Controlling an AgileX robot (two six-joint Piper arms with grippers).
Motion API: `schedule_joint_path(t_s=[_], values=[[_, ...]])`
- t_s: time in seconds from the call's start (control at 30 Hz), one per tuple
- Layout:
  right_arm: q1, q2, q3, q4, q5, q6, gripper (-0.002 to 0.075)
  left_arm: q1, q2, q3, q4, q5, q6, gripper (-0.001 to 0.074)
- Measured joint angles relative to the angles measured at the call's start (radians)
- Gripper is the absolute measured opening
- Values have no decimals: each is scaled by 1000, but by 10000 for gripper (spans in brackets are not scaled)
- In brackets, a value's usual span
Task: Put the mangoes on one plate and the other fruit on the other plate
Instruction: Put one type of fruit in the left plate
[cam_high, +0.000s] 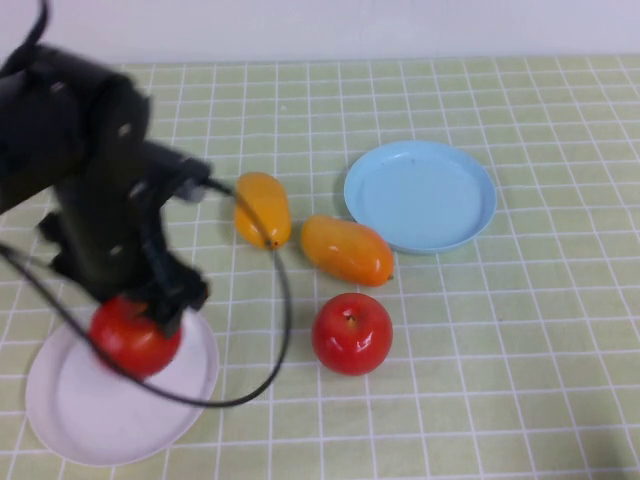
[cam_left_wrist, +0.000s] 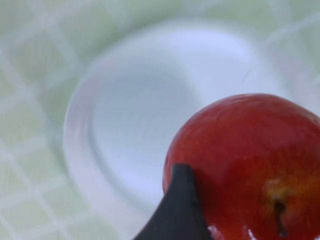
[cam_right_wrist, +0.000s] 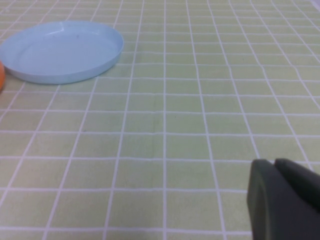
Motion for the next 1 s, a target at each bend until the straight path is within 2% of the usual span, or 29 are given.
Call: schedule_joint_path(t_s=[0.13, 0.27, 0.4, 0.5, 0.6, 1.0], values=[[0, 0, 0, 0, -2, 0, -17, 57, -36, 113, 4, 0, -9, 539], [0, 0, 0, 0, -2, 0, -17, 74, -38, 171, 4, -32, -9, 539], [0, 0, 0, 0, -2, 0, -17, 74, -38, 180, -2, -78, -9, 540], [0, 0, 0, 0, -2, 0, -17, 74, -39, 180, -2, -87, -12, 627], [0, 0, 0, 0, -2, 0, -17, 74, -48, 180, 2, -91, -33, 667], [0, 0, 0, 0, -2, 0, -17, 50, -180, 139, -13, -94, -53, 668]])
